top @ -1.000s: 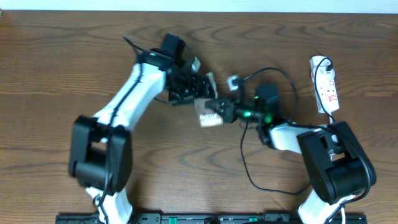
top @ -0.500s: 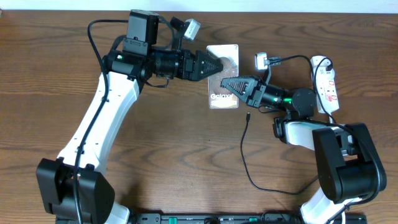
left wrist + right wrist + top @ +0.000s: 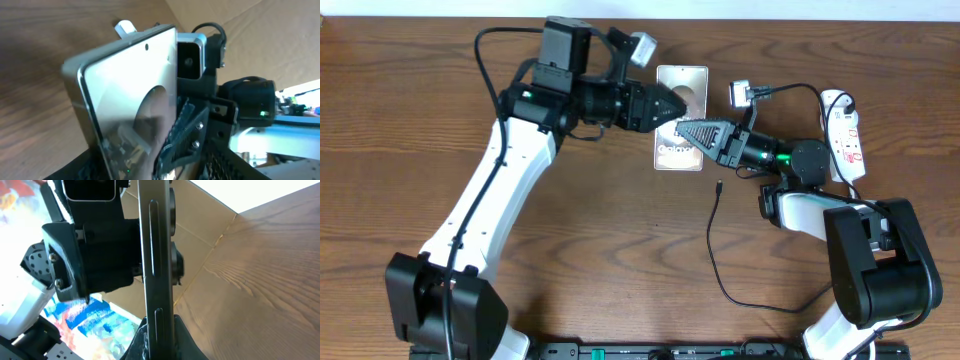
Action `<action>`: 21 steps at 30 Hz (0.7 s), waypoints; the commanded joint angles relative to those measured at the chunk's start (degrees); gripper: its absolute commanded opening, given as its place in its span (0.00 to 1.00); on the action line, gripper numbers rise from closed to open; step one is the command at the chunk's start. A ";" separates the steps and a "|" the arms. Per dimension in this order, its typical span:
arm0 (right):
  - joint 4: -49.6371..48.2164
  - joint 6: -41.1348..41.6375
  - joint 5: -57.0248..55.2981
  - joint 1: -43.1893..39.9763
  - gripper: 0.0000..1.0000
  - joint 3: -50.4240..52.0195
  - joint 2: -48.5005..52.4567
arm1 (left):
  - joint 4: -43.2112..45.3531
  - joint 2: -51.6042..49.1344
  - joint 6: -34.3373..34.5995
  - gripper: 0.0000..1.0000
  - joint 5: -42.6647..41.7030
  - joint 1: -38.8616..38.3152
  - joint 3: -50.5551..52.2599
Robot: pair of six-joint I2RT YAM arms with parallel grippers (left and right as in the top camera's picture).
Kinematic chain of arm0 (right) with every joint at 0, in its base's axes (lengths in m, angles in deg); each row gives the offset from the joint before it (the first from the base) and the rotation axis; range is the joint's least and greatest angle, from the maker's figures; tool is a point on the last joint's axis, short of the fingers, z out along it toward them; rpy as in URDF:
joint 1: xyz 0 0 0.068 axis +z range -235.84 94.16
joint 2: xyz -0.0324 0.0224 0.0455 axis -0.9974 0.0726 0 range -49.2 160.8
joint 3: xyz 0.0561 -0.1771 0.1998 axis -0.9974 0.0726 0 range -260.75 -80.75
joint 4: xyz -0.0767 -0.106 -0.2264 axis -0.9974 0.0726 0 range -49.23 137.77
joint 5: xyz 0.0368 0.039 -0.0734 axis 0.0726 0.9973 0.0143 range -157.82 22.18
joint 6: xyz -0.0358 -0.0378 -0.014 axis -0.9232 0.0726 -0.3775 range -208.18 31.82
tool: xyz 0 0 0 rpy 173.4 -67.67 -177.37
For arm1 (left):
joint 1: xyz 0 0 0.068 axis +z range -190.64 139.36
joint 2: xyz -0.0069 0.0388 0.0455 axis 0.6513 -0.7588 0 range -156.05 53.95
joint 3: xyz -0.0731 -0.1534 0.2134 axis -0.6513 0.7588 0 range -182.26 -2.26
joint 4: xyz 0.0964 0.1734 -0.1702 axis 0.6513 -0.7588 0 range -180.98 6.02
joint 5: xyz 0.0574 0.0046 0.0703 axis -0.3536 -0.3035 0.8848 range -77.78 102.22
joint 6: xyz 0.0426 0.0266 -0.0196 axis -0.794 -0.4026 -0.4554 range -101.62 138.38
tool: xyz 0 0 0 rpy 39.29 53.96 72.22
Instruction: Plug charger to phone and switch on socket
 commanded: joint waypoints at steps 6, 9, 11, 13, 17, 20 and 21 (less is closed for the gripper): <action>-2.03 2.45 -0.72 2.23 0.01 -3.45 -0.42 | 1.18 0.74 -0.70 0.43 -8.28 -4.83 -0.15; -2.03 2.64 -0.39 2.78 0.01 -3.45 -0.42 | 4.61 0.74 -0.70 0.41 -13.51 -4.83 -0.15; -2.03 2.64 0.04 3.06 0.01 -3.45 -0.42 | 6.49 0.74 -0.15 0.36 -15.52 -4.83 -0.17; -2.03 2.64 0.79 3.10 0.01 -3.45 -0.42 | 7.08 0.74 1.07 0.29 -15.43 -4.83 -0.17; -2.03 2.64 2.73 3.10 0.01 -3.45 -0.42 | 7.32 0.74 1.68 0.19 -15.45 -4.83 -0.17; -2.03 2.58 3.61 3.08 0.01 -3.48 -0.42 | 7.30 0.74 2.73 0.08 -15.47 -4.83 -0.17; -2.03 2.58 3.80 3.08 0.01 -3.48 -0.42 | 7.23 0.74 2.78 0.08 -15.50 -4.83 -0.15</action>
